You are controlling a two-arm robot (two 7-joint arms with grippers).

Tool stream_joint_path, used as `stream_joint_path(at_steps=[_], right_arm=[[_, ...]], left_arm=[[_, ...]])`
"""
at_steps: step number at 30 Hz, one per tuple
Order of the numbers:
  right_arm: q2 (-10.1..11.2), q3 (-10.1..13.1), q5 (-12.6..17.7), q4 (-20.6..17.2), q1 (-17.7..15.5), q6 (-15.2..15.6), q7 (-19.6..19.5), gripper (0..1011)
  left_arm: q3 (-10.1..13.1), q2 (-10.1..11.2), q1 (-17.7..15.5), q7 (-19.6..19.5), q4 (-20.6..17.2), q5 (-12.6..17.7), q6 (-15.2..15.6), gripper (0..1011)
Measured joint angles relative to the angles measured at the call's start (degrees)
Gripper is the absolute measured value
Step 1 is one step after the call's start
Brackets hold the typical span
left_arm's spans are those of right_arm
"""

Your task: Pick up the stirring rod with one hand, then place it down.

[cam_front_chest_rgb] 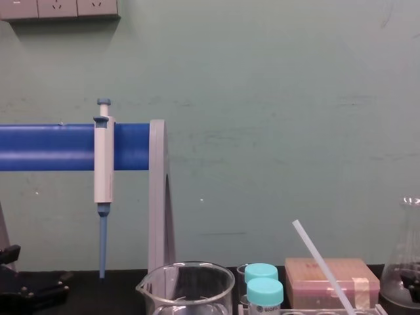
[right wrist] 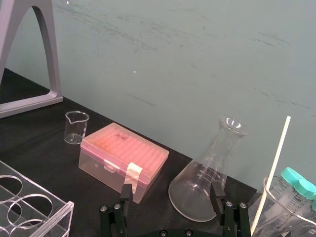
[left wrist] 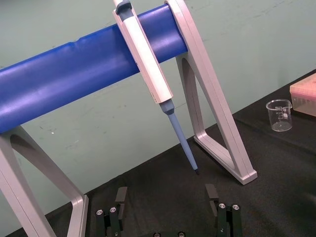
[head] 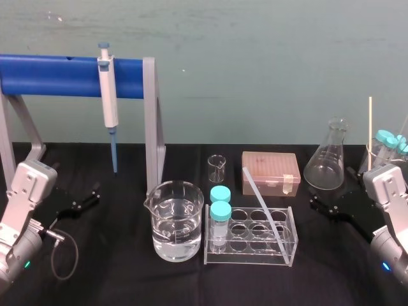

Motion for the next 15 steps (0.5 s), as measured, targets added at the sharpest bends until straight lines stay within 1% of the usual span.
stream_joint_path(at_steps=[15], right_arm=[[0.0,0.0,0.0,0.0,0.0,0.0,0.0,1003]], left_arm=[[0.0,0.0,0.0,0.0,0.0,0.0,0.0,1000]])
